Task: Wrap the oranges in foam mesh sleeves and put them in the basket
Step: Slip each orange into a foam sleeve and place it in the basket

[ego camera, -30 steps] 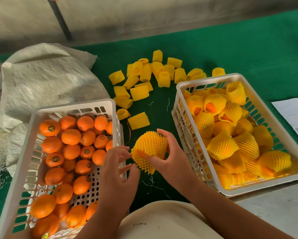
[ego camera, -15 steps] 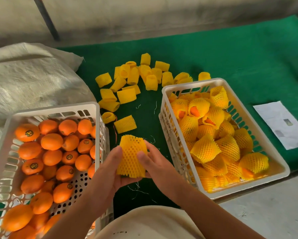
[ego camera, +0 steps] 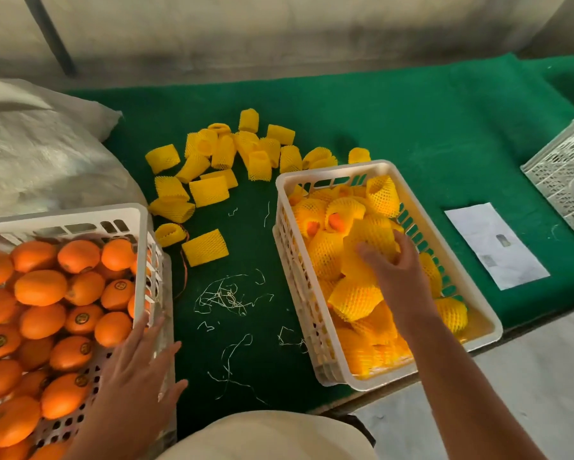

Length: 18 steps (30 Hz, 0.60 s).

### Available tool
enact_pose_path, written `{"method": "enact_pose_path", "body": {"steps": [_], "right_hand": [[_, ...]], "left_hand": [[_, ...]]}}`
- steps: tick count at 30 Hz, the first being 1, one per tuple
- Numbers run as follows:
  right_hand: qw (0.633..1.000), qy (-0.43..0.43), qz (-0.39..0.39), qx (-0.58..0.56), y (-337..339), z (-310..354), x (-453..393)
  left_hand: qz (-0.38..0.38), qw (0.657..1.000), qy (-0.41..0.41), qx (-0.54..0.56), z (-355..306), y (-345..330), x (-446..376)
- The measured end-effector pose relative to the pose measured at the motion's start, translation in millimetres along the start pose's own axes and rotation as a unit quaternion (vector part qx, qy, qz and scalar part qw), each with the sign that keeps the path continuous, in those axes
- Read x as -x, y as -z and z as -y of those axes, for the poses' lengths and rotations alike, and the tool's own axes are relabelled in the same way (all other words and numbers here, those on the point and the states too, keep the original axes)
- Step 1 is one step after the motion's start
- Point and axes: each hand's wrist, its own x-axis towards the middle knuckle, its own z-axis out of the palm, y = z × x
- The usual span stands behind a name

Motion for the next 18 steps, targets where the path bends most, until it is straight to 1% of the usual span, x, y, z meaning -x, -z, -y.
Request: {"method": "enact_pose_path", "body": {"steps": [1, 3, 5, 7, 9, 12, 16, 18], "right_hand": [[0.999, 0.002, -0.023, 0.044, 16, -8, -15], [0.987, 0.01, -0.053, 0.149, 45, -25, -39], [0.968, 0.011, -0.06, 0.244, 68, -42, -57], [0.95, -0.001, -0.06, 0.306, 83, -59, -67], [0.946, -0.012, -0.053, 0.321, 91, -73, -71], [0.96, -0.021, -0.027, 0.279, 94, -84, -71], [0.96, 0.002, -0.039, 0.277, 99, -85, -66], [0.964, 0.005, -0.032, 0.265, 100, -87, -59]], "left_hand": [[-0.027, 0.999, -0.017, -0.011, 2, -8, 2], [-0.051, 0.998, -0.019, 0.004, 5, -16, 0], [-0.074, 0.997, -0.017, 0.024, 7, -20, -3], [-0.091, 0.995, -0.017, 0.045, 9, -25, -4], [-0.103, 0.992, -0.022, 0.067, 12, -30, -5], [-0.117, 0.989, -0.023, 0.087, 16, -34, -7], [-0.12, 0.989, -0.027, 0.082, 18, -38, -7], [-0.121, 0.989, -0.03, 0.08, 20, -39, -7]]}}
